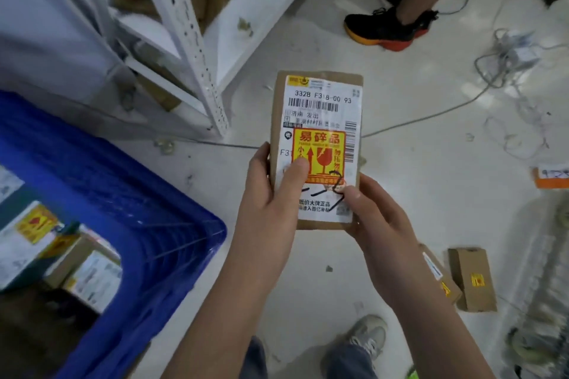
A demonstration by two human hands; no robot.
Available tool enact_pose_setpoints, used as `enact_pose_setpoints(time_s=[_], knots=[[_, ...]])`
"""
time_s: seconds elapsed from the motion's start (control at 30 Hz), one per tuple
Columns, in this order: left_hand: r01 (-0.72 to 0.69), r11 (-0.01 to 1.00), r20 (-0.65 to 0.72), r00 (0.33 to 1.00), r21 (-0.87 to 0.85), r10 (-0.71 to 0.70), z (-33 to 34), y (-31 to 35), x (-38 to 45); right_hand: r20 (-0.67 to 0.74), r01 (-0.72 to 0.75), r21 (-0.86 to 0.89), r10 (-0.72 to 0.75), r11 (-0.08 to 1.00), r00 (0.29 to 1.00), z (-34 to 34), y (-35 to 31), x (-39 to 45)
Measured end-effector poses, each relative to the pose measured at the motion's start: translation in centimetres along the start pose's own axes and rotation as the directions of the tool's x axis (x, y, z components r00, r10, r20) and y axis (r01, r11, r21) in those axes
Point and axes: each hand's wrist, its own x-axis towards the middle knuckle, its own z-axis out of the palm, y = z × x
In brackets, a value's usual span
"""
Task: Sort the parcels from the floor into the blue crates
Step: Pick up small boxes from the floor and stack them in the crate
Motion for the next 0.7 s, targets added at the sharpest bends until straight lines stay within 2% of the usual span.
enact_pose_setpoints(time_s=[0.2, 0.33, 0.47, 0.57, 0.7], knots=[[-0.229, 0.97, -0.112, 0.965, 0.085, 0.237, -7.9, 6.5, -3.7, 0.154, 0.128, -0.096, -0.113, 0.987, 0.982, 9.3, -6.1, -1.5], [-0.259, 0.962, -0.245, 0.93, 0.086, 0.272, -13.8, 7.6, -4.6, 0.289, 0.19, -0.147, -0.141, 0.971, 0.947, 15.0, -8.0, -2.1], [-0.202, 0.979, -0.363, 0.912, 0.002, 0.189, -20.2, 7.0, -6.2, 0.426, 0.194, -0.283, -0.058, 0.939, 0.903, 20.7, -7.5, -2.5], [-0.108, 0.994, -0.473, 0.877, -0.016, 0.088, -24.9, 5.0, -6.9, 0.546, 0.193, -0.398, 0.063, 0.897, 0.835, 24.7, -6.2, -2.2], [0.097, 0.994, -0.509, 0.854, -0.054, -0.111, -30.6, 1.7, -6.7, 0.616, 0.23, -0.641, 0.312, 0.733, 0.723, 29.6, -3.8, -0.6]])
